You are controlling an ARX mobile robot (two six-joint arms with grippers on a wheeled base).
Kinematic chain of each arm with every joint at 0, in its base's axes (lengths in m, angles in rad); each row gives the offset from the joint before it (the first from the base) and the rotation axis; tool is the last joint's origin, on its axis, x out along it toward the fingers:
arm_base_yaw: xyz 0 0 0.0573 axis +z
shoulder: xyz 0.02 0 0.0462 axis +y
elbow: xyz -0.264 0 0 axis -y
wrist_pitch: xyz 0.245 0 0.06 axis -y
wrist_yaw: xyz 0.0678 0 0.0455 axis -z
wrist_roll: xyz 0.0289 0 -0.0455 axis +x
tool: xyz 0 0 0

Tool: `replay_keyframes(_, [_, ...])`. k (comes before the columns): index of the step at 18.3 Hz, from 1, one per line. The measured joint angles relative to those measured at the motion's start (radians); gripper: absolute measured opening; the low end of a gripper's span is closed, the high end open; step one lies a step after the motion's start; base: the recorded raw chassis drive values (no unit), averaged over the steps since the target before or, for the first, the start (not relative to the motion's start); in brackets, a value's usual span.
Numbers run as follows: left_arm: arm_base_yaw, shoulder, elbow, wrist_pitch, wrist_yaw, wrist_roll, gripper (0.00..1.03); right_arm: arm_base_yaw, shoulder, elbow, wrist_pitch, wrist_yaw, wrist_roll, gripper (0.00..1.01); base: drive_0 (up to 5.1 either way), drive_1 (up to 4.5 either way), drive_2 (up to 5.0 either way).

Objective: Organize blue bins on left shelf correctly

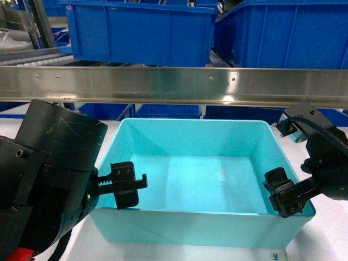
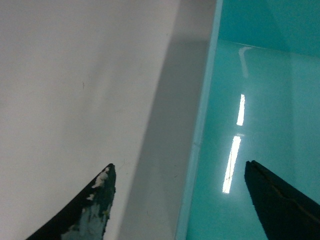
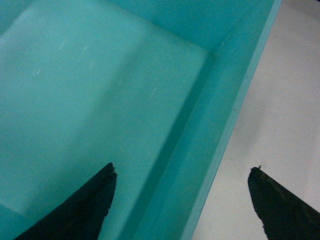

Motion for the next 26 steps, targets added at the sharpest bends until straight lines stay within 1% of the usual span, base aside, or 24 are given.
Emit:
replay_keyframes(6, [0.000,0.000,0.004,0.003,0.000,-0.001,0.20,0.000,0.004,0.000,-0.002,0.001,0.000,0.25,0.0,0.00,0.0])
replay_keyframes(8, [-0.005,0.000,0.005,0.005,0.021,0.003,0.03,0.000,0.004,0.002,0.005,0.027,0.030,0.10,0.0,0.00,0.0])
replay_keyframes(9, [-0.010,-0.002,0.005,0.005,0.026,0.001,0.02,-0.007,0.004,0.009,0.008,0.028,0.060,0.04,0.0,0.00,0.0])
replay_keyframes(10, [-0.011,-0.002,0.005,0.005,0.029,-0.001,0.02,-0.007,0.004,0.012,0.008,0.026,0.078,0.03,0.0,0.00,0.0])
replay_keyframes(11, [-0.011,-0.002,0.005,0.005,0.030,0.000,0.02,-0.007,0.004,0.011,0.005,0.026,0.085,0.03,0.0,0.00,0.0])
replay_keyframes(15, [-0.011,-0.002,0.005,0.005,0.032,0.000,0.02,-0.008,0.004,0.011,0.007,0.026,0.092,0.03,0.0,0.00,0.0])
replay_keyframes(18, [-0.013,-0.022,0.005,-0.013,0.035,0.007,0.02,-0.012,-0.016,0.012,-0.023,0.010,0.106,0.03,0.0,0.00,0.0])
replay_keyframes(20, [-0.018,-0.066,0.002,-0.038,0.039,0.011,0.02,-0.011,-0.056,0.012,-0.045,0.000,0.108,0.03,0.0,0.00,0.0])
replay_keyframes(24, [-0.032,-0.161,0.000,-0.057,0.025,0.057,0.02,-0.010,-0.121,0.005,-0.050,-0.002,0.126,0.03,0.0,0.00,0.0])
replay_keyframes(26, [-0.037,-0.189,-0.001,-0.072,0.020,0.069,0.02,-0.005,-0.148,-0.008,-0.059,-0.005,0.133,0.03,0.0,0.00,0.0])
